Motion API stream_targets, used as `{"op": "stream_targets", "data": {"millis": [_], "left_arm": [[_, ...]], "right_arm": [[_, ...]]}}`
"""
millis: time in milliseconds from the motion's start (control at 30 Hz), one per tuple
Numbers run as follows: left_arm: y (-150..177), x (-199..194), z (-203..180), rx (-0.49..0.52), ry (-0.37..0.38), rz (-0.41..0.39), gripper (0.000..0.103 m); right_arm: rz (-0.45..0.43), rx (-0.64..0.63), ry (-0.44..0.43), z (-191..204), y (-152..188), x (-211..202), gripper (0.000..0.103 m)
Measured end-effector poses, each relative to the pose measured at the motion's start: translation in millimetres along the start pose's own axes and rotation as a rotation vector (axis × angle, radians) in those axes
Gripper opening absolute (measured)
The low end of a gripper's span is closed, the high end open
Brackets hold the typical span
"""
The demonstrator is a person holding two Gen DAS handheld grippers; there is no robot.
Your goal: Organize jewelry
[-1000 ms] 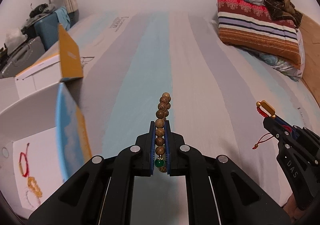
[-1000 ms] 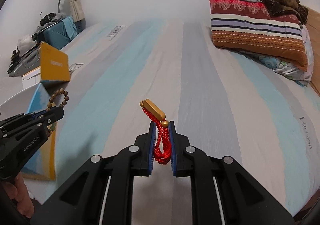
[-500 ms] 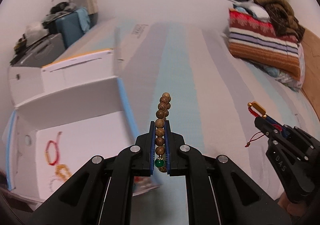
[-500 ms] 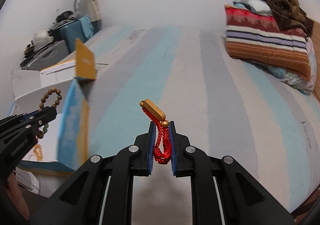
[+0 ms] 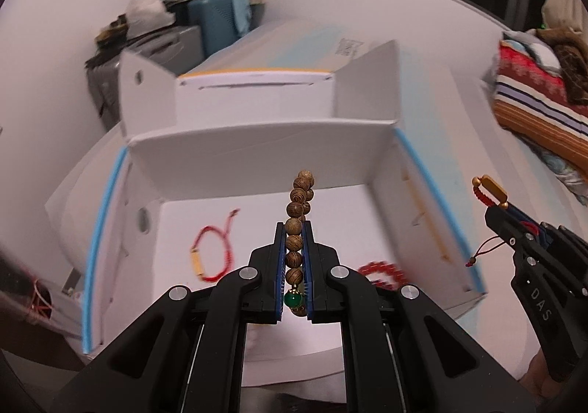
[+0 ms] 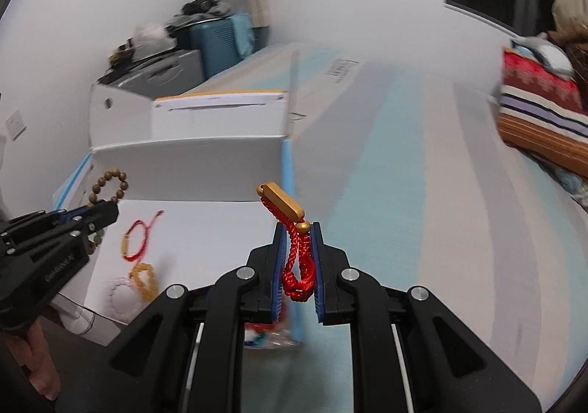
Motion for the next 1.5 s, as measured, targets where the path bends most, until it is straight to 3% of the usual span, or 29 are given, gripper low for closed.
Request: {"op": "stream_targets", "data": {"millis": [400,767,800,867,1000,1067,1133,1267,1500], "left_arm": [[15.5,26.3,43.7,-0.049,-0.041,0.065,0.007],[19.4,38.3,47.4,-0.047,-0.052,0.090,0.009],[20.1,38.1,47.6,-0.049,-0.056,0.088,0.010],[21.3,36.6,47.9,-0.050,-0.058,0.086,0.011],[22.3,22.6,49.2,-0.057,-0.073,0.046,0.048],[23.5,11.1,51.3,-0.062,-0.081,0.020,0.050],[25.7,-0.6,52.0,-0.066,-0.082,-0.004,0.063],[38.6,-30.2,51.4,-0.062,-0.078,-0.074,0.075],[76.9,-61.1,48.9,-0.052,-0.063,-0.151,0.097]], "right_arm": [[0.150,-0.048,-0.034,42.5,11.4,52.6,0.012],[0.195,-0.046,-0.041,47.8,16.5,66.8,0.015],[0.195,-0.045,-0.040,47.6,16.7,66.6,0.018],[0.185,-0.039,-0.045,46.3,16.5,62.9,0.032],[0.133,-0.027,-0.046,42.1,13.6,46.3,0.052],[0.097,-0.023,-0.045,39.5,12.7,34.2,0.063],[0.058,-0.018,-0.042,35.8,13.3,19.3,0.070],[-0.009,-0.006,-0.039,28.9,20.5,-10.3,0.084],[-0.077,0.002,-0.034,23.4,47.7,-44.1,0.095]]}}
Point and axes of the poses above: each gripper's, at about its wrist camera, not at the fingertips, and x roughly the way its jaws point, z to its left, y to its underside, the point moved 1 cm from there along x, roughly the way its jaws point
